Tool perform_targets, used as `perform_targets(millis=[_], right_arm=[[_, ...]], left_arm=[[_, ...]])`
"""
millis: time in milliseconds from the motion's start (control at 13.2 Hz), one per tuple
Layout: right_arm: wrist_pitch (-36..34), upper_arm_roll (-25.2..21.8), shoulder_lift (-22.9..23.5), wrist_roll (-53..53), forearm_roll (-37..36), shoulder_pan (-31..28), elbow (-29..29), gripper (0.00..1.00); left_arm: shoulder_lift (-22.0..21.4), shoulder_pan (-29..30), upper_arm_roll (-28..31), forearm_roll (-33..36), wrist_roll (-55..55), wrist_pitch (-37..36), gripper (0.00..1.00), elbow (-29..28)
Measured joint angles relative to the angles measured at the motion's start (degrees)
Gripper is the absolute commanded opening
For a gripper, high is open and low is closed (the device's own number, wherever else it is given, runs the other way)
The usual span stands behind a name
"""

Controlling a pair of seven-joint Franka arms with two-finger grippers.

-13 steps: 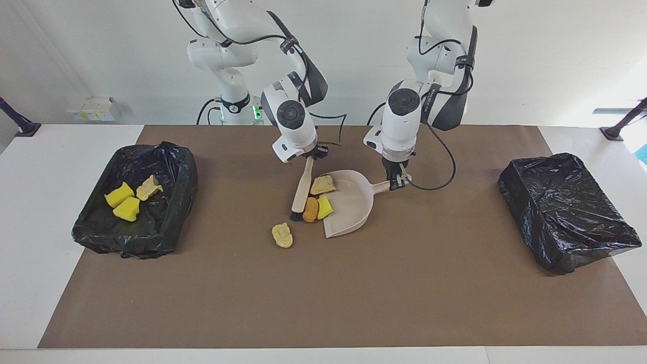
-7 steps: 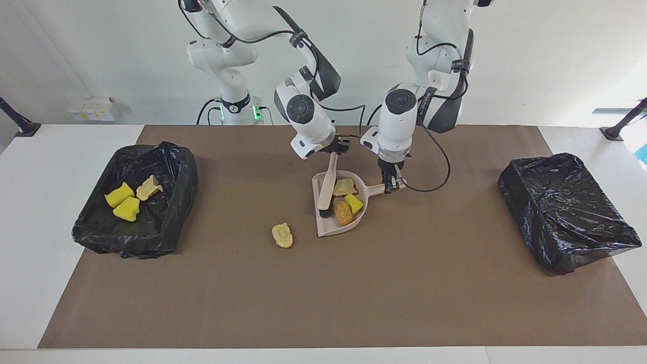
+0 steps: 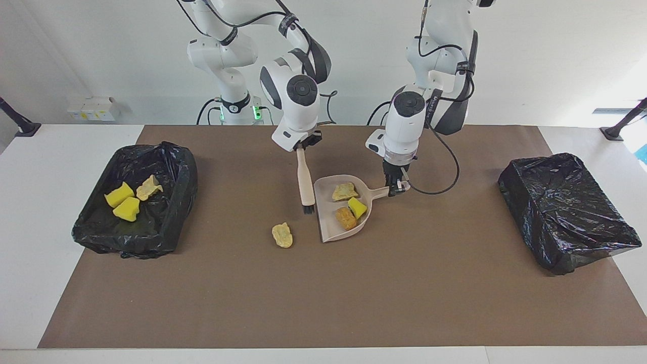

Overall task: Sweep and dump trash in bin
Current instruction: 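Sweep the chunks and sponge into the dustpan with the right gripper's brush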

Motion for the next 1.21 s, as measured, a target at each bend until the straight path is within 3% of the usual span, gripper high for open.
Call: perform_targets(millis=[228,455,683,911,1215], right_arm=[[0.05,-0.23,1.82,-10.40,-11.33,-6.22,1.59,0.00],[0.33,-0.43,7.64,-13.90,-20.50,-9.06,6.96,0.00],[0.69,-0.09,13.41,-13.90,-22.49,-8.66,9.24,0.00],[0.65,0.42,14.77,-13.86,-16.23,-7.58,8.60,0.00],[0.64,1.12,13.38,-13.85,4.29,-5.24,6.99,0.00]], left_arm=[[0.13,0.47,0.04,-0.66,-0.38,-1.40,0.00,1.34],[0.22,0.49,-0.01,-1.36,-4.30,-3.68,0.00,1.47],[0.23,0.49,-0.07,-1.63,-6.65,-6.67,0.00,1.64],[0.23,0.48,-0.10,-1.81,-7.47,-8.18,0.00,1.94],[0.16,0.48,-0.21,-1.84,-7.70,-6.72,0.00,0.80]])
